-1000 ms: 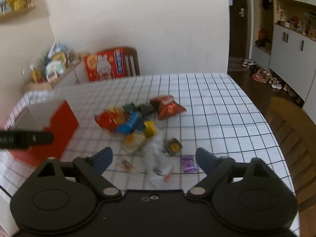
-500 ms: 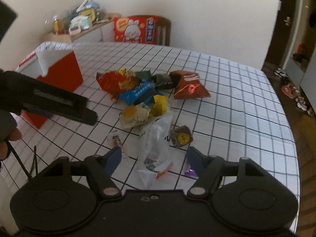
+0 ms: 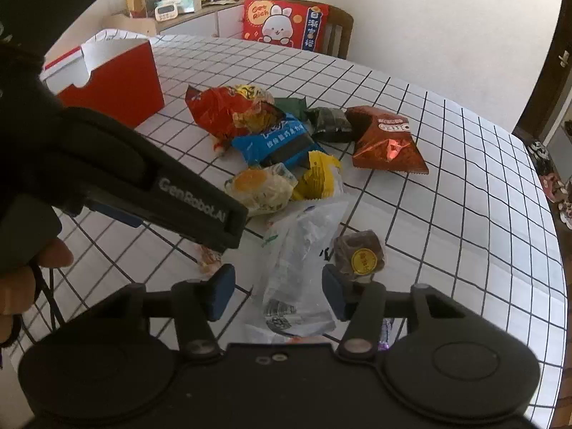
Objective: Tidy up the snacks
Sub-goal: 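Grasp the small wrapped sausage stick with the left tool while the right tool grasps the white-green packet, then carry the sausage stick and white-green packet with both tools over the red box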
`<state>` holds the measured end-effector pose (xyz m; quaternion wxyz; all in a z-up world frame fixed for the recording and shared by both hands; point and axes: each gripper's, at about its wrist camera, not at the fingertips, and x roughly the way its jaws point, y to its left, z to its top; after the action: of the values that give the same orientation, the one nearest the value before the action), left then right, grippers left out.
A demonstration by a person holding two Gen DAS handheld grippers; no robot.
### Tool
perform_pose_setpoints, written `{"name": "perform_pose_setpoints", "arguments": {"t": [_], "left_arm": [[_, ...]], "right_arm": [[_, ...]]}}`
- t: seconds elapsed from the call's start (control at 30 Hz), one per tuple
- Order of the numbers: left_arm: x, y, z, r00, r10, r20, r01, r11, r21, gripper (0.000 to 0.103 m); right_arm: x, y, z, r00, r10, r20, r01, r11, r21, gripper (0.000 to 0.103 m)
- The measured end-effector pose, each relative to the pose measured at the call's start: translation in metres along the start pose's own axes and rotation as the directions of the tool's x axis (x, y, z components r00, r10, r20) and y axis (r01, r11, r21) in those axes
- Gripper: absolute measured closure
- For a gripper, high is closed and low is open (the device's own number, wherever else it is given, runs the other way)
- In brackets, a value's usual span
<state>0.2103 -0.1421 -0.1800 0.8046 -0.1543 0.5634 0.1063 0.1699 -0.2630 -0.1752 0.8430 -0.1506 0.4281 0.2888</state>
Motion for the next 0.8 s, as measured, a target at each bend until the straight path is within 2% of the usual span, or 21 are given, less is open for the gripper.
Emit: {"name": "perform_pose_setpoints", "arguments": {"t": [0.1, 0.17, 0.3, 0.4, 0.5, 0.53, 0.8], "left_arm": [[0.004, -0.004, -0.001, 1.000, 0.004, -0.009, -0.004, 1.000, -0.011, 0.039], [0.008, -0.006, -0.001, 1.000, 0.004, -0.023, -0.005, 1.000, -0.018, 0.047], [0.010, -0.009, -0.002, 1.000, 0.024, -0.018, -0.024, 0.999, -0.029, 0.052], [0.009, -0.010, -0.003, 0.999, 0.037, -0.007, -0.037, 0.999, -0.024, 0.065], [0.009, -0.008, -0.003, 0.999, 0.045, -0.002, -0.045, 0.999, -0.024, 0.077], [0.009, -0.006, -0.002, 0.999, 0.048, -0.002, -0.048, 0.998, -0.028, 0.084], [0.002, 0.012, -0.002, 1.000, 0.013, 0.020, -0.012, 0.998, -0.054, 0.087]], "right_arm": [[0.004, 0.001, 0.001, 1.000, 0.001, -0.002, -0.001, 1.000, -0.020, 0.057], [0.005, 0.002, 0.001, 1.000, 0.001, -0.006, -0.001, 1.000, -0.022, 0.060], [0.009, 0.001, 0.001, 1.000, 0.005, -0.011, -0.006, 1.000, -0.025, 0.070], [0.010, 0.001, 0.000, 1.000, 0.016, -0.008, -0.017, 1.000, -0.020, 0.076], [0.010, 0.000, -0.002, 1.000, 0.020, -0.001, -0.020, 1.000, -0.013, 0.078], [0.010, -0.001, -0.002, 1.000, 0.023, 0.000, -0.023, 1.000, -0.006, 0.078], [0.001, -0.012, -0.003, 0.999, 0.044, 0.011, -0.045, 0.995, 0.085, 0.086]]}}
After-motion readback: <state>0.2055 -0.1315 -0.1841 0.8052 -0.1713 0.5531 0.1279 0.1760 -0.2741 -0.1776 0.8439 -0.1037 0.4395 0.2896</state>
